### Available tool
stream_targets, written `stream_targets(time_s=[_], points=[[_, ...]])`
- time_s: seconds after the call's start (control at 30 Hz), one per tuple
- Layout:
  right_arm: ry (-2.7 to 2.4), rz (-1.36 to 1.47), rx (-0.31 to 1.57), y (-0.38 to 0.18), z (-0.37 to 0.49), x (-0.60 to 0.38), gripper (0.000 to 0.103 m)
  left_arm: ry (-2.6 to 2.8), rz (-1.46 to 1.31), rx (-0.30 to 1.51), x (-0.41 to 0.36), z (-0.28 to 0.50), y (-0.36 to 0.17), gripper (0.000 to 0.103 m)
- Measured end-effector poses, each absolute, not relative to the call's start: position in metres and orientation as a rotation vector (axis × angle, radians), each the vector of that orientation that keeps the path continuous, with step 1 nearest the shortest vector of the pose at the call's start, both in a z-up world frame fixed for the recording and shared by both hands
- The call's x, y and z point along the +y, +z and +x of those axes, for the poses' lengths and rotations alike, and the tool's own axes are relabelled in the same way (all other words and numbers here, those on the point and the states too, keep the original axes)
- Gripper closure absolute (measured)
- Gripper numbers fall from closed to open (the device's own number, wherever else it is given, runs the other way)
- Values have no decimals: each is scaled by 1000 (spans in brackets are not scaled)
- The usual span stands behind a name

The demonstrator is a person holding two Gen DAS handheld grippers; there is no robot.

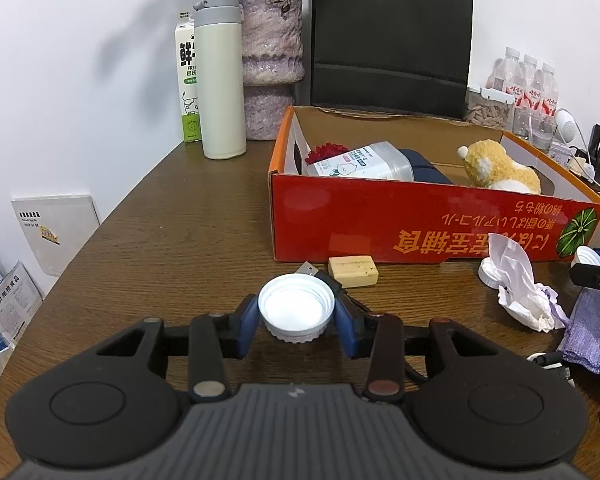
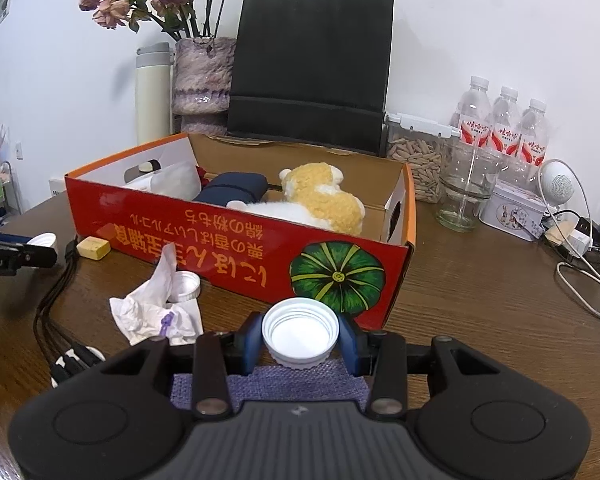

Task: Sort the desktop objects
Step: 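Carry the bottle cap into the box and open the left tool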

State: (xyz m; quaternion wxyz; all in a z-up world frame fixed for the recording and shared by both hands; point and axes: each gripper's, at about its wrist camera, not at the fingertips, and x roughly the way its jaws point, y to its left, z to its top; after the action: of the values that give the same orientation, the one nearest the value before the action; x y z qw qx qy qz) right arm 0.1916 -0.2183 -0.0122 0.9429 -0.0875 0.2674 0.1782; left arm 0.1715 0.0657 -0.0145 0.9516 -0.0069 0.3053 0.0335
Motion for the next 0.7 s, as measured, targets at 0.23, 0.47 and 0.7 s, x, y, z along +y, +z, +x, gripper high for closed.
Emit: stream_targets(time_s=[0.23,0.47,0.7], points=[[355,-153,533,-9,186,-223,64,100,12,578,61,167,-11,62],[370,-126,504,-1,184,-227,64,115,-12,523,55,154,-1,62],[412,-86,429,25,188,-233,64,93,-40,409,51,152,26,62]])
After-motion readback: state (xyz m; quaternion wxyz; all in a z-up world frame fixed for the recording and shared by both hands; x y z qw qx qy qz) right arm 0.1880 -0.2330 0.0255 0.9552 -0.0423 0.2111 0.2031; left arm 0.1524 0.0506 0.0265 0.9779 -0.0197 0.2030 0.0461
